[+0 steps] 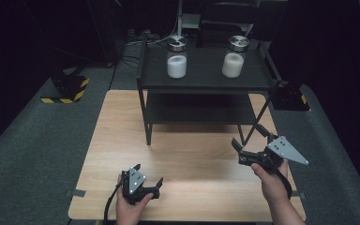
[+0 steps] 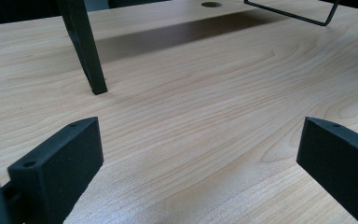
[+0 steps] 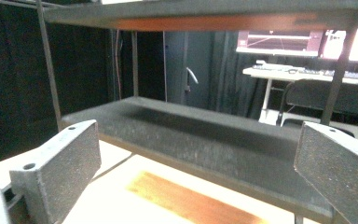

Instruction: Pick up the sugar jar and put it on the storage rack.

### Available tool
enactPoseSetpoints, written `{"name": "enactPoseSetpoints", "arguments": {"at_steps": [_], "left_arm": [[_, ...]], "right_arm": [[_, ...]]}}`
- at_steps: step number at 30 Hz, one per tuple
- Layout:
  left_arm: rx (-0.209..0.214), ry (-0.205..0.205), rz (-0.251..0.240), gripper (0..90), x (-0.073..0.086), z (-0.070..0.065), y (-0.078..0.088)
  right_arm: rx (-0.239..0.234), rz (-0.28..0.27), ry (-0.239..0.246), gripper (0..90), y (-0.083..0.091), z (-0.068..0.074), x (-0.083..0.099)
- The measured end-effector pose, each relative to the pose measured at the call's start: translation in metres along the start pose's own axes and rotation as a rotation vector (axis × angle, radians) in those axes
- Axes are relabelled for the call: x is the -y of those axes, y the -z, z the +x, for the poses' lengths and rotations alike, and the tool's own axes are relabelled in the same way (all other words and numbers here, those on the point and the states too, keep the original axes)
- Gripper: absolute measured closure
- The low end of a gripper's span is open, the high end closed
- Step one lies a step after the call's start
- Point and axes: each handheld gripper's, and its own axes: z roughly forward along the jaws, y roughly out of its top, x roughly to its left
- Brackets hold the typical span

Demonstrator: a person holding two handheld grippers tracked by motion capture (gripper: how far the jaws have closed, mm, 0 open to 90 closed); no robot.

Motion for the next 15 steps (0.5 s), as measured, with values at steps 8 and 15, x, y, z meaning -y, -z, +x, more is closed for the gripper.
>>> {"name": "enactPoseSetpoints", "arguments": {"at_steps": [8, 15], "left_arm": [[-0.003, 0.0, 0.001, 0.5, 0.0, -0.001, 0.0], [-0.003, 0.004, -0.001, 0.5, 0.0, 0.0, 0.0]], "right_arm": [[0.009, 0.04, -0.03, 0.2, 0.015, -0.005, 0.027], [0.022, 0.108, -0.033, 0.2, 0.024, -0.005, 0.047]]}}
